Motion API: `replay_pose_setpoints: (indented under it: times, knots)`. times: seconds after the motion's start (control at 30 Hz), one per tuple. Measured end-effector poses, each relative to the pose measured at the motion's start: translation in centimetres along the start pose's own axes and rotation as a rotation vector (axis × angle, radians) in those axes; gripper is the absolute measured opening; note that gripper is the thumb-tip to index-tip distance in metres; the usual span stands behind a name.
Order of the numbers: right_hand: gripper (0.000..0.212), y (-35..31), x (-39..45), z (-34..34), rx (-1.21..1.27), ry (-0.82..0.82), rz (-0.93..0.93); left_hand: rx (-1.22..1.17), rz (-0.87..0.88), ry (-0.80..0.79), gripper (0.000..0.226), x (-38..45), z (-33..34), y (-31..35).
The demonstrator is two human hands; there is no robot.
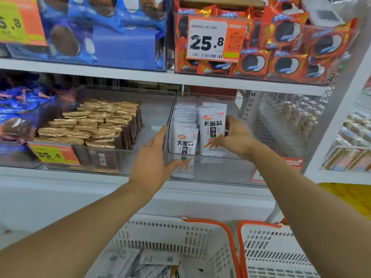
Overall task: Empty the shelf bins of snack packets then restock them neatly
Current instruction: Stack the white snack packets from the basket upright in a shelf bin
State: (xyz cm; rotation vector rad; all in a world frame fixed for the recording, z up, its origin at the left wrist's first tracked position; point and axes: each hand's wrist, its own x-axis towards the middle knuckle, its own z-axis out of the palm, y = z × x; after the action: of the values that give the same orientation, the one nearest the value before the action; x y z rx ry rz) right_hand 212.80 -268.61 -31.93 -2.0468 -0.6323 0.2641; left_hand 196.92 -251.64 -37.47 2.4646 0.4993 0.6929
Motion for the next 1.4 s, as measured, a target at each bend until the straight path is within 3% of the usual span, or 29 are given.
replay_pose_setpoints:
  times: [0.13,0.23,0.43,0.73,0.83,0.97,1.03,1.1,1.2,1.27,1.33,1.4]
  knots:
    - [0.04,-0.8,1.7,2.2,-0.199,-0.072,0.128,-0.008,0.021,0.029,0.096,0.0,0.0,-0.1]
    - [0.07,-1.7,2.1,2.9,-0.438,-0.141,0.246,-0.029,0.029,0.038,0.096,-0.1,0.1,-0.2]
    - [0.044,-1.7,1.3,2.1,-0.475,-0.278,0.255,-0.022,0.033,0.042,0.097,-0.1,0.1,-0.3]
    - [0.033,-1.0,1.3,2.3,-0.445,-0.19,0.185,-0.047,0.005,0.031,0.098,-0.4,0.1,0.1]
    - [0.04,-1.5,0.9,2.0,-0.456,-0.231,0.215,-0.06,-0.002,0.026,0.098,-0.5,0.1,0.1]
    - [0.069,-3.3,-0.2,0.0,-0.506,-0.203,0.29,-0.053,-0.005,0.01,0.097,-0.6,0.0,0.1]
    - [0.07,-4.5,-1.1,-1.1,-0.664,-0.111,0.227,-0.043,0.003,-0.016,0.097,-0.5,-0.1,0.0]
    - [0.057,-5.2,-1.9,-1.5,-0.705,0.041,0.009,-0.052,0.015,-0.028,0.094,-0.7,-0.2,-0.1]
    - [0.013,-6.1,-5.2,0.8,-0.323,0.189,-0.324,0.035,0.242,0.166,0.064,-1.4,-0.8,-0.5]
    - [0.003,-4.5,-7.7,4.0,-0.172,0.14,-0.444,0.065,0.424,0.243,0.035,-2.2,-1.0,-0.9]
    - [0.001,-0.5,-10.0,7.8,-0.151,-0.055,-0.393,0.036,0.371,0.018,0.017,-4.1,-0.2,-1.7]
    - [0.009,5.7,-12.2,11.3,-0.296,-0.296,-0.187,0.084,0.169,-0.396,0.016,-7.1,1.7,-3.4]
